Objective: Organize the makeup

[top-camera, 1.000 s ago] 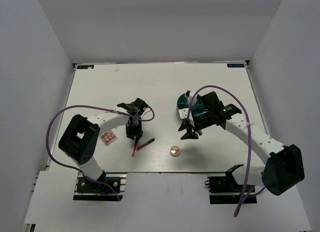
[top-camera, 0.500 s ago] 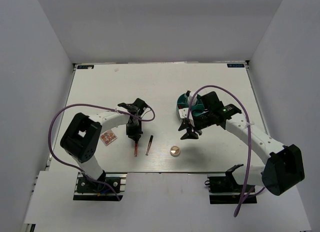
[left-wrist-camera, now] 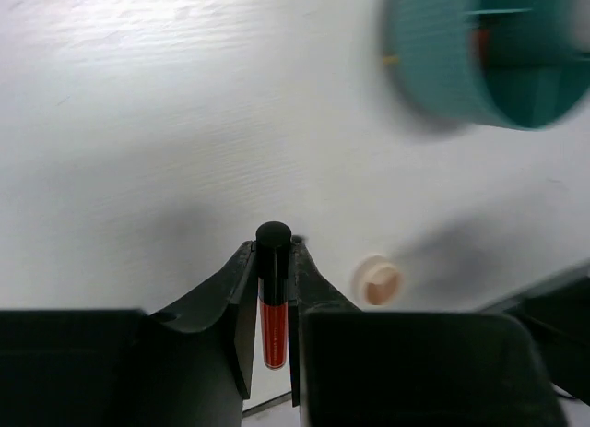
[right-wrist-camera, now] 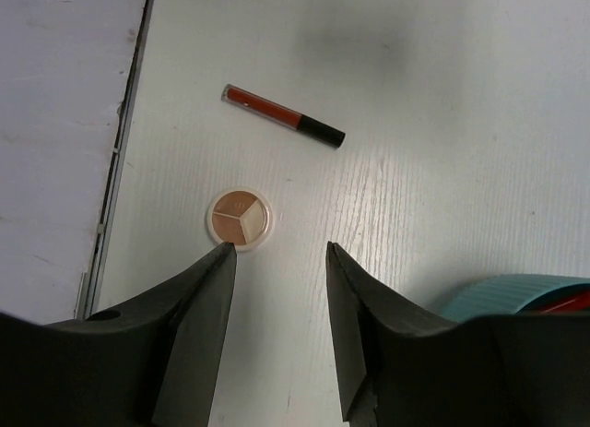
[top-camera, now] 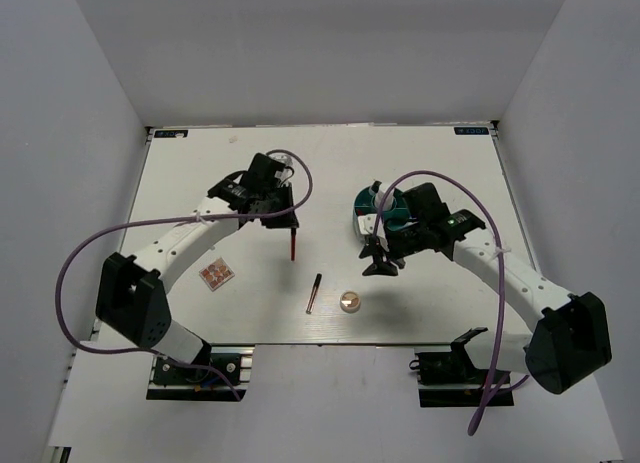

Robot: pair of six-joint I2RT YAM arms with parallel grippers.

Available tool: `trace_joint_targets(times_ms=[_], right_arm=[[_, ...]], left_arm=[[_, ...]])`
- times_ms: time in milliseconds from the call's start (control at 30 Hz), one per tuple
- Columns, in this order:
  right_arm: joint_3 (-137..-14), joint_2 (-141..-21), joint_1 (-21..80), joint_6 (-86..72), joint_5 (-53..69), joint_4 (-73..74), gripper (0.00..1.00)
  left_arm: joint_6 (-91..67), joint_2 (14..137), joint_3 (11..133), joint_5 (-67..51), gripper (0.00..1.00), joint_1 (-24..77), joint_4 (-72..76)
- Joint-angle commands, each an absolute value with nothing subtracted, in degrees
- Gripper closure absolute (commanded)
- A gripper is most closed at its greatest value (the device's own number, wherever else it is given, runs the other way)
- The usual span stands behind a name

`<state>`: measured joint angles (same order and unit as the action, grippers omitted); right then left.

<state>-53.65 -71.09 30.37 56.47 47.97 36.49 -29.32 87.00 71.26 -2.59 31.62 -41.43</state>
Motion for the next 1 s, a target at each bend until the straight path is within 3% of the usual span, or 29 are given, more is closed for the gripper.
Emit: trace_joint_targets(times_ms=[0, 100, 233, 400, 667, 967], right_arm=[[-52.47, -68.73, 29.79, 54.67, 46.41, 34.89, 0.5], [-51.34, -66.89, 29.36, 54.41, 46.14, 35.16, 0.56], [-49.22, -64.43, 28.57, 51.42, 41.67, 33.84, 0.88], [-45.19, -59.51, 27.51, 47.04, 34.9, 31.38, 1.0], [-39.64, -52.74, 25.49, 38.41, 25.58, 21.98, 1.0], [-39.72, -53.26, 24.0, 36.04, 25.93, 20.57, 1.0]], left_arm=[[-29.61, 84.38, 71.72, -16.05, 1.0, 31.64, -30.61], [-31.72, 84.81, 71.02, -18.8, 1.0, 32.34, -21.47], [-33.31, 87.09, 71.63, -22.05, 1.0, 32.87, -10.4], [-33.66, 91.3, 71.37, -21.19, 1.0, 34.1, 4.55], [-33.75, 100.0, 75.06, -16.18, 1.0, 37.43, 13.35], [-32.96, 105.2, 75.68, -7.22, 1.0, 42.18, 19.15]])
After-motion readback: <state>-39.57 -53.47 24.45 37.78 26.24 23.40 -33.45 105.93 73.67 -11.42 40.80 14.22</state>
